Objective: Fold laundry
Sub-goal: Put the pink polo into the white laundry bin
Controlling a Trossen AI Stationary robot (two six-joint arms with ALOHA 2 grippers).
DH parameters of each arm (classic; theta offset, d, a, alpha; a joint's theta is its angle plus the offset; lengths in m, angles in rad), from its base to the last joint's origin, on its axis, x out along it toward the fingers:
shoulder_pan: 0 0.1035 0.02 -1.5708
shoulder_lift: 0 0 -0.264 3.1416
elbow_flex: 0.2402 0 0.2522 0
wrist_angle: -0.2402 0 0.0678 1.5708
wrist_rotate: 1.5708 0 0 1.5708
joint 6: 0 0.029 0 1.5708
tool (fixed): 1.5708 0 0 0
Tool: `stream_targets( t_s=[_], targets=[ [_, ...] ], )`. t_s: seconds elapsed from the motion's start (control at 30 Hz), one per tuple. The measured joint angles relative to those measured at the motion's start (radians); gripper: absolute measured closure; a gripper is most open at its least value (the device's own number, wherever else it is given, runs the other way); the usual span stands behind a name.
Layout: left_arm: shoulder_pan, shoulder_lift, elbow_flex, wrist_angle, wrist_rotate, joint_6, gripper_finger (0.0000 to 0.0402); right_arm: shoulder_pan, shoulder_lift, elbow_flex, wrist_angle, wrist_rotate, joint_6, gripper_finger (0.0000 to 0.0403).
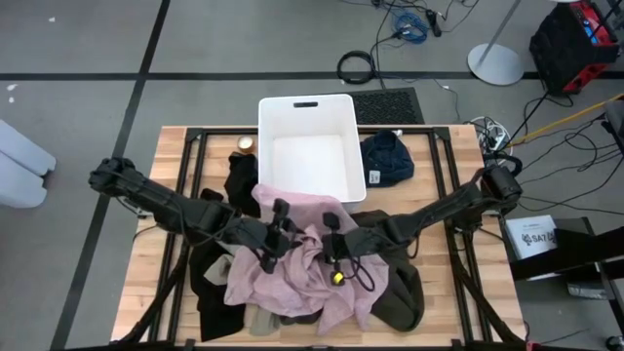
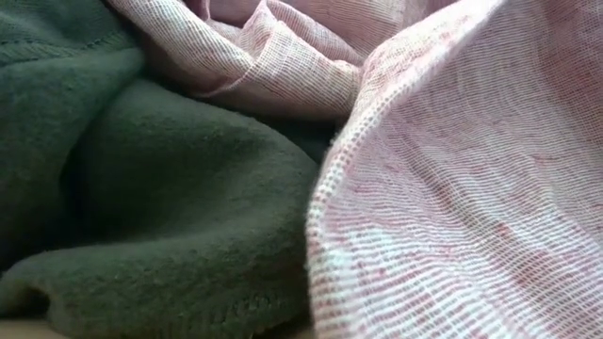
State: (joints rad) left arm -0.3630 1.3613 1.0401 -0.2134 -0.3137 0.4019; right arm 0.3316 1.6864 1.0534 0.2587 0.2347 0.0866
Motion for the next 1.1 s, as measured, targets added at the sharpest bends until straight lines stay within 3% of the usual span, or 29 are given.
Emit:
stream_targets(
  t_s=[0.37,0.6,0.73,0.9,1.1],
  targets=[
    [0.084,0.0,0.0,-0.002,0.12,-0.103,0.0252,-0.011,0.015,0.0,0.019,-0.03,-0.018,0.0403],
    [0.103,0.0,0.0,-0.007,0.258,-0.109,0.0256,-0.009,0.015,0.0,0.043,-0.029,-0.021,0.0403],
    [0.102,0.0,0.0,-0.017,0.266,-0.109,0.0289,-0.009,0.015,0.0,0.089,-0.027,-0.031,0.0403],
    [0.102,0.0,0.0,-0.012,0.284,-0.104,0.0381,-0.009,0.011,0.0,0.108,-0.027,-0.027,0.0403],
    [0.098,0.0,0.0,-0.007,0.234,-0.073,0.0395,-0.004,0.002,0.0,-0.008,-0.056,-0.033,0.0378]
  ],
)
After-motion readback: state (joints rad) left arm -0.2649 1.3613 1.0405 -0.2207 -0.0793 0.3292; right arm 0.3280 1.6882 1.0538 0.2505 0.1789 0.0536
